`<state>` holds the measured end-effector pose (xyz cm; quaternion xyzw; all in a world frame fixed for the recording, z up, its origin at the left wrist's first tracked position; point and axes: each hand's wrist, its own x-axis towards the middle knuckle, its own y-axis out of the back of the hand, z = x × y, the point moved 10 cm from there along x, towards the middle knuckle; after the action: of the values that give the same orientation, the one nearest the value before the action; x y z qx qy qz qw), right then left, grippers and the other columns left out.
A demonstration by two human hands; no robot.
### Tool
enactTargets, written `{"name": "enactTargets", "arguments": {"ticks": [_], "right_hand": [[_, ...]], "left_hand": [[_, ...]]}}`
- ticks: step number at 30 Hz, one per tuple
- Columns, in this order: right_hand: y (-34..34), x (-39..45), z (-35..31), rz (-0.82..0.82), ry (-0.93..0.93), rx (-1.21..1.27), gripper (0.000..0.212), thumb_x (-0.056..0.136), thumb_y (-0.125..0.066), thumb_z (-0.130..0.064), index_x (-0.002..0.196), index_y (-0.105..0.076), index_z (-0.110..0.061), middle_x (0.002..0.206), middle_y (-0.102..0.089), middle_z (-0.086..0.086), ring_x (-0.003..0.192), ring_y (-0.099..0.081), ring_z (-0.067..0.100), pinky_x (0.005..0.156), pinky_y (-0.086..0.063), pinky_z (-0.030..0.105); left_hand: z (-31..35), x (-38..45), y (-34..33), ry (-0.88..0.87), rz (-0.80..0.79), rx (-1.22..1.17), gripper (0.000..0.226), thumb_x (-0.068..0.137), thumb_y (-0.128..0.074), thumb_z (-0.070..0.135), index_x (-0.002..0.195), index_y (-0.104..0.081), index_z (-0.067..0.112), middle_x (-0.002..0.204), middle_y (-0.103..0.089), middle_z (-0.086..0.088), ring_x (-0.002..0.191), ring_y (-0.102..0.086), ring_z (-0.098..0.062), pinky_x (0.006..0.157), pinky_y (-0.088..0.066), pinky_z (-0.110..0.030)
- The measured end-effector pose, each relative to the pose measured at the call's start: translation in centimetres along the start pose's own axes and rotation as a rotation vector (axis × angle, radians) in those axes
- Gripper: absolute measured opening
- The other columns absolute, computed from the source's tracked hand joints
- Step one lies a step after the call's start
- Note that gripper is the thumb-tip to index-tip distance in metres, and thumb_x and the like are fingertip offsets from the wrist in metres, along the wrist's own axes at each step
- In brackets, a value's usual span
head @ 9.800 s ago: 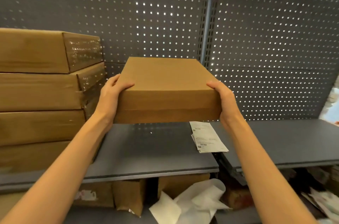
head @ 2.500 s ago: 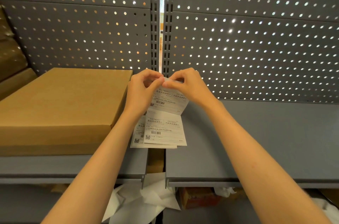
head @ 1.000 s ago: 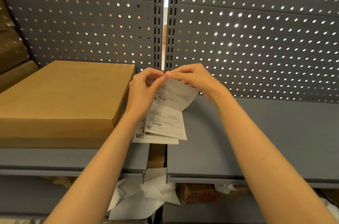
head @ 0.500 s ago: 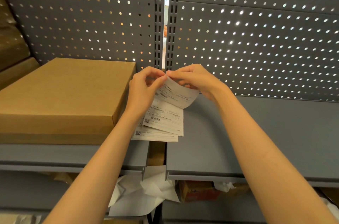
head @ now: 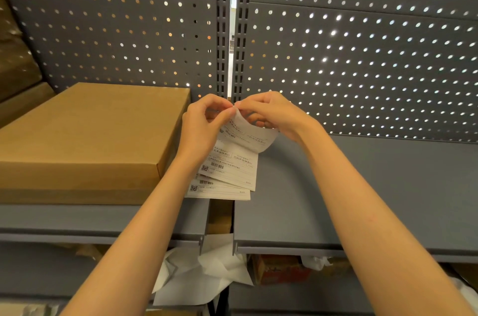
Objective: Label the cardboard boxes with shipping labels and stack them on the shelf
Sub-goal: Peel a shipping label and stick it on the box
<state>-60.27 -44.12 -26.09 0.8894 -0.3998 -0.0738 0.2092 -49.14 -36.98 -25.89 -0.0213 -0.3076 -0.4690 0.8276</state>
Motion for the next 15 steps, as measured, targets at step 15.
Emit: {"name": "enactTargets", "arguments": {"ticks": [15], "right_hand": [[-1.7,0.6,0.1,-0.126,0.024,0.052,0.025,0.096,-0.049,-0.023,0.085,-0.068,-0.010,0.065,-0.064,-0.009,0.064,-0.051,0.007,0.071,-0.040,0.025]], "left_hand": [[0.4,0.0,-0.1,-0.036,-0.017,0.001,0.009,0.086,-0.066,0.017,0.094,-0.068,0.016,0.089,-0.070,0.005,0.086,-0.065,-0.008,0.079,-0.053,-0.025]]}}
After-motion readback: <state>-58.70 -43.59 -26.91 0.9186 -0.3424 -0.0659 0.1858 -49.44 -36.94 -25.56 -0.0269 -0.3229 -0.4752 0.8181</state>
